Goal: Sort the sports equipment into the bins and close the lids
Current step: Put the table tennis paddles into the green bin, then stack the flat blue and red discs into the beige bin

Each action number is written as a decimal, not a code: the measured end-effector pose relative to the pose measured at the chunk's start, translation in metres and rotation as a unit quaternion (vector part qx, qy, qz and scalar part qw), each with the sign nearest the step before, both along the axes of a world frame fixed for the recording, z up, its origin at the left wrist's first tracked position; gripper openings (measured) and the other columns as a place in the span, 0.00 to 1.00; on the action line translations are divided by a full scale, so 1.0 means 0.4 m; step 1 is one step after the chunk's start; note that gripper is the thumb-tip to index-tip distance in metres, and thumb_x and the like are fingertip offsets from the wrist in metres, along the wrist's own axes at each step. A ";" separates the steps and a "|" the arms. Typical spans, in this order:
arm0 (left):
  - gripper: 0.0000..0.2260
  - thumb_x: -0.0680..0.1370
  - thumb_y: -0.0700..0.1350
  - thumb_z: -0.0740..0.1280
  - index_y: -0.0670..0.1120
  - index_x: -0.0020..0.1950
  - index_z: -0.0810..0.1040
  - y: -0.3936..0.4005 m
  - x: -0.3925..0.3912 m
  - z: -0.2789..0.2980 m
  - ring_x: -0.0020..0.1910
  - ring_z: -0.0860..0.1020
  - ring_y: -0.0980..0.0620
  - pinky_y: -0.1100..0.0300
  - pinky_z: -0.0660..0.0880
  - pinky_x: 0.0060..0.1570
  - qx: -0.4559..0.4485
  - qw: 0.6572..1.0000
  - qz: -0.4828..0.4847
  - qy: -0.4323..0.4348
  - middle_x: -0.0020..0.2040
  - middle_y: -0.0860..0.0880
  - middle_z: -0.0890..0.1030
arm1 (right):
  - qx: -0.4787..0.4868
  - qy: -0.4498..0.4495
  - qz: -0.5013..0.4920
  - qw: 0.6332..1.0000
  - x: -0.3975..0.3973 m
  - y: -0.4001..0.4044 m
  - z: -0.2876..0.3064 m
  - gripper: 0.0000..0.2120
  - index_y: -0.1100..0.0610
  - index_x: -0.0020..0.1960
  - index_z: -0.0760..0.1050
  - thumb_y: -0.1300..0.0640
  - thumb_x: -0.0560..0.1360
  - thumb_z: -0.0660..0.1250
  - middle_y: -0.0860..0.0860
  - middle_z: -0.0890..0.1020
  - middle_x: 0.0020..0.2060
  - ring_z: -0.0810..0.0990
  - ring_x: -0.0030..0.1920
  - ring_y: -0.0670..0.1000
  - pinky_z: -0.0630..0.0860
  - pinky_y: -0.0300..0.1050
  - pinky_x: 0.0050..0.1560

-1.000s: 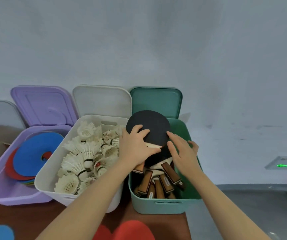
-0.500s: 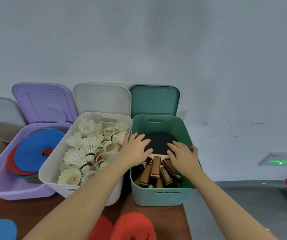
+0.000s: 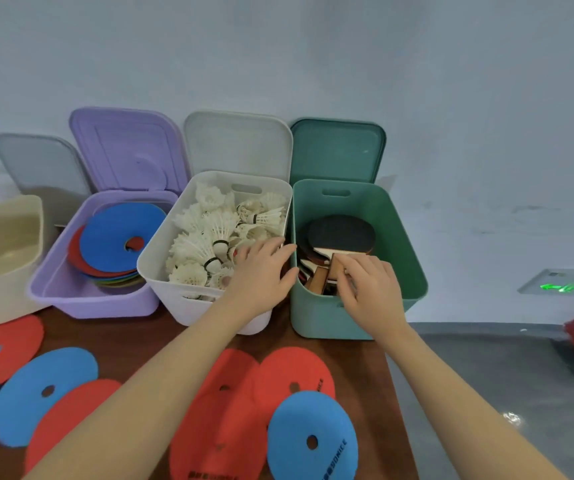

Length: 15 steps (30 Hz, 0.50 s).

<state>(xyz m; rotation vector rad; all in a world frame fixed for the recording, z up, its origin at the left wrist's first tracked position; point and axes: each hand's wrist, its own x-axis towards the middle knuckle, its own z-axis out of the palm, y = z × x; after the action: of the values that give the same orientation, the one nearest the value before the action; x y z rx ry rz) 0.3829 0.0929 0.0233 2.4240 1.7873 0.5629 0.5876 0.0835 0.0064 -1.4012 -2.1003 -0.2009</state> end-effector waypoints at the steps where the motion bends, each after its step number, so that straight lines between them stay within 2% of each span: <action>1: 0.23 0.76 0.56 0.54 0.49 0.68 0.70 -0.020 -0.009 -0.002 0.67 0.66 0.46 0.49 0.57 0.64 0.003 1.000 -0.003 -0.010 0.68 0.48 0.70 | 0.007 0.017 -0.007 1.000 -0.010 -0.020 -0.006 0.14 0.56 0.56 0.78 0.54 0.76 0.57 0.49 0.81 0.48 0.78 0.48 0.52 0.69 0.46 0.47; 5: 0.25 0.73 0.56 0.52 0.46 0.63 0.75 -0.115 -0.051 -0.028 0.61 0.72 0.42 0.46 0.65 0.57 0.033 0.999 -0.011 -0.040 0.63 0.45 0.75 | 0.029 0.031 -0.007 0.999 -0.049 -0.114 -0.025 0.13 0.58 0.55 0.78 0.56 0.76 0.59 0.51 0.81 0.48 0.77 0.50 0.53 0.69 0.46 0.49; 9: 0.24 0.73 0.55 0.52 0.46 0.63 0.75 -0.221 -0.090 -0.093 0.62 0.69 0.42 0.47 0.65 0.56 -0.003 0.998 -0.019 -0.056 0.64 0.44 0.74 | -0.003 0.045 -0.006 0.999 -0.097 -0.222 -0.065 0.14 0.59 0.55 0.78 0.56 0.75 0.58 0.51 0.81 0.47 0.75 0.49 0.51 0.66 0.43 0.48; 13: 0.21 0.74 0.51 0.56 0.45 0.61 0.77 -0.306 -0.106 -0.157 0.63 0.63 0.44 0.44 0.66 0.59 0.013 0.997 -0.011 -0.072 0.64 0.42 0.73 | -0.100 0.048 -0.029 0.993 -0.108 -0.316 -0.137 0.15 0.57 0.54 0.78 0.53 0.75 0.58 0.50 0.80 0.46 0.75 0.46 0.51 0.68 0.44 0.46; 15: 0.20 0.74 0.50 0.56 0.45 0.61 0.76 -0.336 -0.108 -0.178 0.63 0.65 0.44 0.44 0.67 0.58 0.003 0.997 -0.015 -0.076 0.64 0.43 0.74 | -0.170 0.038 -0.057 0.983 -0.097 -0.347 -0.176 0.14 0.56 0.56 0.78 0.52 0.75 0.59 0.49 0.79 0.48 0.76 0.47 0.53 0.68 0.45 0.47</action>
<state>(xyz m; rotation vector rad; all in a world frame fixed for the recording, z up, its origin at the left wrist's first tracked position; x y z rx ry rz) 0.3397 -0.0415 -0.0478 2.3371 1.6894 0.7294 0.5487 -0.0554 -0.0640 -1.7005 -2.0600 0.1733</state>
